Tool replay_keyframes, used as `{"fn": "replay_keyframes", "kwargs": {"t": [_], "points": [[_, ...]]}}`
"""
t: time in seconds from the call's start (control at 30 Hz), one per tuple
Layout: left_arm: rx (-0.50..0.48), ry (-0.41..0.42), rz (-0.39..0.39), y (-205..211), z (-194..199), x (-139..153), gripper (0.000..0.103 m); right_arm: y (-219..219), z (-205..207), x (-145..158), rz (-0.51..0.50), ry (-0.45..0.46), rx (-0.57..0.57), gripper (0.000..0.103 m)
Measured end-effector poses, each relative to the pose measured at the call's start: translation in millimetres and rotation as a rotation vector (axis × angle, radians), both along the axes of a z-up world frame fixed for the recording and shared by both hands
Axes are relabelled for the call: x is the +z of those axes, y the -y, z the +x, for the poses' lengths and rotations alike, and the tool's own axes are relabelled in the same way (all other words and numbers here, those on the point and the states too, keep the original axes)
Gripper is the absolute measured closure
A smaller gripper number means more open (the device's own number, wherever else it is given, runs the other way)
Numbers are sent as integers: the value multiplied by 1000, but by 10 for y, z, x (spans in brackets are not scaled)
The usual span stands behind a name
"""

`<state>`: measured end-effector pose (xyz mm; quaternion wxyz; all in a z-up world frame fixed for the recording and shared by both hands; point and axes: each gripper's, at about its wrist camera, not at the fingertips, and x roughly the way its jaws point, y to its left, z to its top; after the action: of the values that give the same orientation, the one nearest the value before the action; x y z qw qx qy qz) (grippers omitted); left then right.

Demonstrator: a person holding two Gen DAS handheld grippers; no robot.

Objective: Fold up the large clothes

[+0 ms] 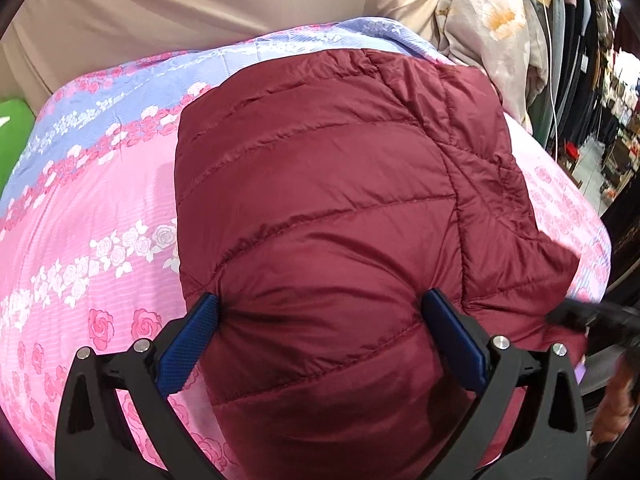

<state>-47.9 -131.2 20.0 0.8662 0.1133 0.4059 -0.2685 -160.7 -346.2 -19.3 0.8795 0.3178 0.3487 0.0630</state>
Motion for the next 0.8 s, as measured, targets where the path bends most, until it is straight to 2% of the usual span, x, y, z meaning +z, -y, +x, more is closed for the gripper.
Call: {"fn": "replay_keyframes", "kwargs": {"t": [0.03,0.1,0.2,0.3,0.4,0.47,0.6,0.7,0.8], "points": [[3,-5,-8,-13,10,4,5,37,-13,97,-2,28,-10,67],[6,-10,-24,-32,17,13,5,158,18,332,-6,103,-37,57],[10,-12,-47,-59,6,45,5,239,284,548,-74,135,-66,48],[20,-54,-125,-188,47,145,5,241,674,578,-123,96,-61,45],[12,-109,-224,-329,109,269,5,286,1071,509,-94,46,-19,45],[-2,-124,-283,-408,162,399,5,293,1210,469,-84,25,9,53],[-57,-107,-381,-409,298,699,5,152,1377,467,-68,39,79,93],[-118,-150,-456,-282,449,861,5,-98,1244,641,-130,147,115,95],[-202,-238,-520,-71,593,943,5,-379,1019,803,-204,275,192,96]]}}
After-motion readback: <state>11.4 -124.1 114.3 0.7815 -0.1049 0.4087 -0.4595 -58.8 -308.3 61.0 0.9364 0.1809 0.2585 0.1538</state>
